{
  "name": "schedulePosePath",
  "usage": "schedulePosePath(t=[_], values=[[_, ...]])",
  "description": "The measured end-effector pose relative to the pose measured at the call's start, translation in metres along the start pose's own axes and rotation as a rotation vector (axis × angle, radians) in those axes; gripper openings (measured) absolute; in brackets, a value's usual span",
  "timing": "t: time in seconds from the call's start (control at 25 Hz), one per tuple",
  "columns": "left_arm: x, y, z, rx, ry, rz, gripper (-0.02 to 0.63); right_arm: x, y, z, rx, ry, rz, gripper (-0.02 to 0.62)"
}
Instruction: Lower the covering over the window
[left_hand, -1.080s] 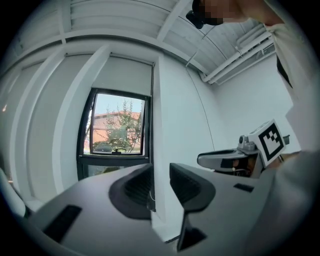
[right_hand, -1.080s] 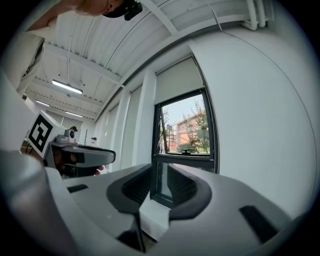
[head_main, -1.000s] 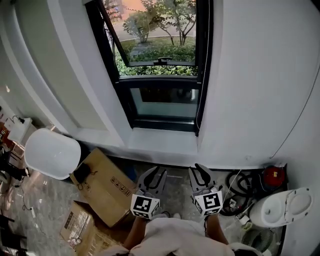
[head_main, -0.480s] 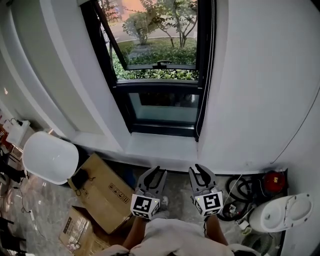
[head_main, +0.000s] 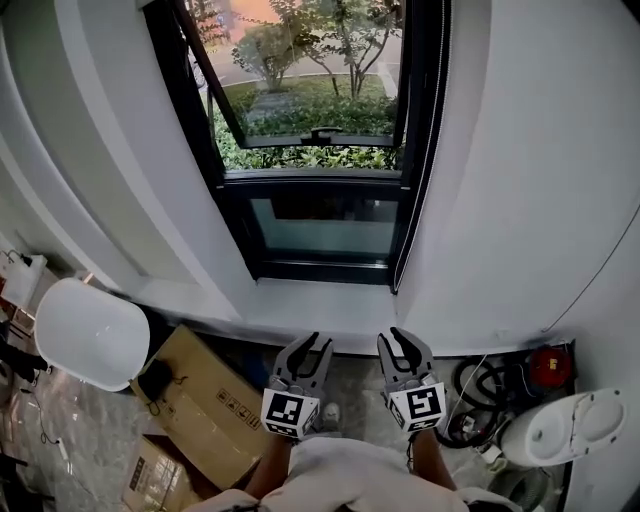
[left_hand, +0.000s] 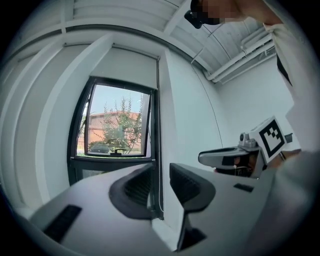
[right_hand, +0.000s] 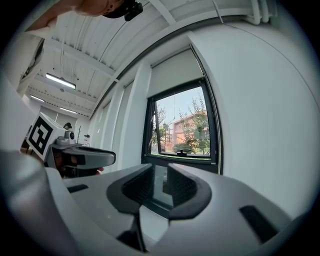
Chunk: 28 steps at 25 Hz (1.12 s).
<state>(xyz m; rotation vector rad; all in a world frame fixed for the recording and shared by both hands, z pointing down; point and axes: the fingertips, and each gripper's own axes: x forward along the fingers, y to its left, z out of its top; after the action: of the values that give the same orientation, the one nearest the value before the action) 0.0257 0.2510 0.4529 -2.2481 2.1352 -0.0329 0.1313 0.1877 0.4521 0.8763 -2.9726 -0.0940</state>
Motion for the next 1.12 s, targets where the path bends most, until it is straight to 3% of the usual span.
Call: schedulePosePath(t=[0.72,1.12], values=[[0.077,0.088,-0.008,-0.023,-0.008,-0.105,0.112,0.104,-0.019,-0.007,-0.009,0.055,-0.124,0.086],[0.114,0.105,-0.018,-0.047,-0.013,-0.180,0.112,0.131,-0.036,-0.014,-0.020,0.091,-0.195,0.086]])
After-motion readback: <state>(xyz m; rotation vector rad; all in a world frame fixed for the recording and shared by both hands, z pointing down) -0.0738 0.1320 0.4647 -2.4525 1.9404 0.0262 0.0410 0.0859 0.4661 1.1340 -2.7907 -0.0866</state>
